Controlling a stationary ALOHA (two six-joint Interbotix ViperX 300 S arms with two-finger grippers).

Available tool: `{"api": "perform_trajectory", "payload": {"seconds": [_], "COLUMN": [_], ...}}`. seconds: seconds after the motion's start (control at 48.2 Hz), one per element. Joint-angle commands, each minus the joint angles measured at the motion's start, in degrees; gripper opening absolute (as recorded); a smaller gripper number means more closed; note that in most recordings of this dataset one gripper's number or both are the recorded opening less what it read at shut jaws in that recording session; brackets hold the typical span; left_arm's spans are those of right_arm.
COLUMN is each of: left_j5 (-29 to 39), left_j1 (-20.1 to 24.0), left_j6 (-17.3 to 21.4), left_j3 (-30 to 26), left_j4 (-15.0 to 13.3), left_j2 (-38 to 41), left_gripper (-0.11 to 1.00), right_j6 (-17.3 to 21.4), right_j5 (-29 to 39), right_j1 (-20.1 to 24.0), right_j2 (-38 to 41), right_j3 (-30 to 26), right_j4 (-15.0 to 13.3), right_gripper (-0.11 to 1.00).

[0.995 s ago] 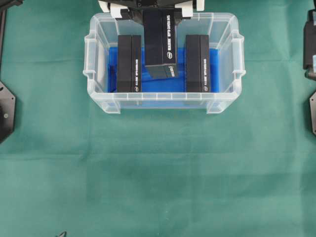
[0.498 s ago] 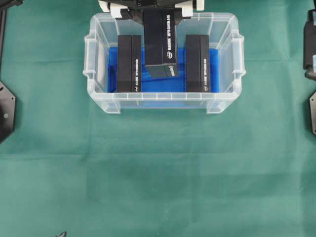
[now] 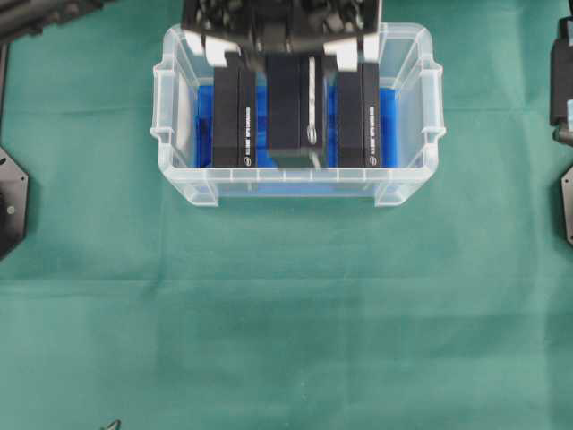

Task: Take the box out of the case with the left arm.
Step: 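Carry the held boxes toward the front, outside the case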

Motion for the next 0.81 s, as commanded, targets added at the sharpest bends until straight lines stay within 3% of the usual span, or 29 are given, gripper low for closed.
{"api": "perform_trajectory", "payload": {"seconds": [0.0, 0.477, 0.788], "left_j5": [-0.1, -0.4, -0.8], "left_j1": [-2.4, -14.2, -22.2], "left_j6": [-0.9, -11.9, -22.4], "left_j3": [-1.1, -1.1, -1.0], "left_j4": [0.3, 0.8, 1.0], "left_j2": [-3.0, -2.7, -2.6], "left_gripper": [0.63, 0.63, 0.63], "right_j6": [0.1, 0.0, 0.1], "right_j5": [-0.1, -0.1, -0.1], "right_j1": [-0.1, 0.0, -0.1], "right_j2": [-0.1, -0.1, -0.1], "right_j3": [-1.5, -1.4, -1.5], "right_j4": [-0.2, -0.2, -0.2], "right_gripper": [0.02, 0.02, 0.02]}}
